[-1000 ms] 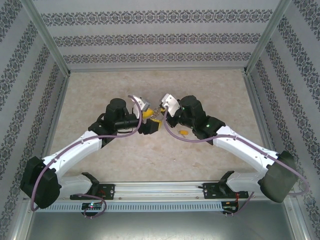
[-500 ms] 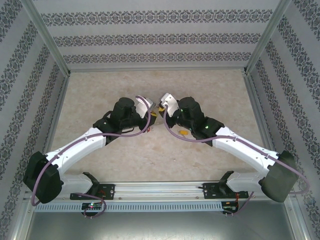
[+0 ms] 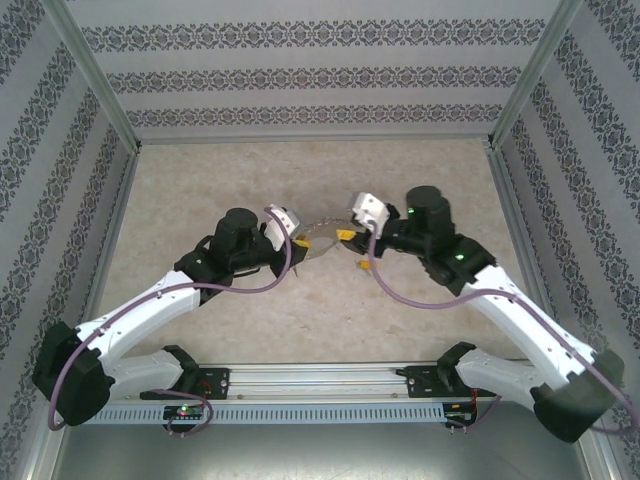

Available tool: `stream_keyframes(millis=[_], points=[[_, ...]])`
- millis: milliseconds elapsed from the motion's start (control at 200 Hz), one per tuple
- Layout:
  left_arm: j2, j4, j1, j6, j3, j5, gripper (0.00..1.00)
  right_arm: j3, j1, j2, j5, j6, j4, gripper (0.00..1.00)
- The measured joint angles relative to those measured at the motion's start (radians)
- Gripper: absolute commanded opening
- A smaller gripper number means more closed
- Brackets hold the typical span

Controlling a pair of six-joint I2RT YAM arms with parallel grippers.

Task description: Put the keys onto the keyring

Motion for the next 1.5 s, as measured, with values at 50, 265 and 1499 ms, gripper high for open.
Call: stream_keyframes(millis=[50, 265, 1499], points=[[-0.014, 0.000, 0.000, 0.042, -0.004, 0.033, 0.00, 0.000, -0.056, -0.032, -0.068, -0.045, -0.035, 0.59], [-0.047, 0.001, 0.014, 0.182, -0.005, 0.209, 0.00, 0.000, -0.132, -0.027, -0.248, -0.196, -0.179, 0.61], [0.048, -0.262, 0.002, 0.440, 0.238, 0.367, 0.77, 0.024, -0.042, 0.055, -0.169, -0.354, -0.407, 0.00]])
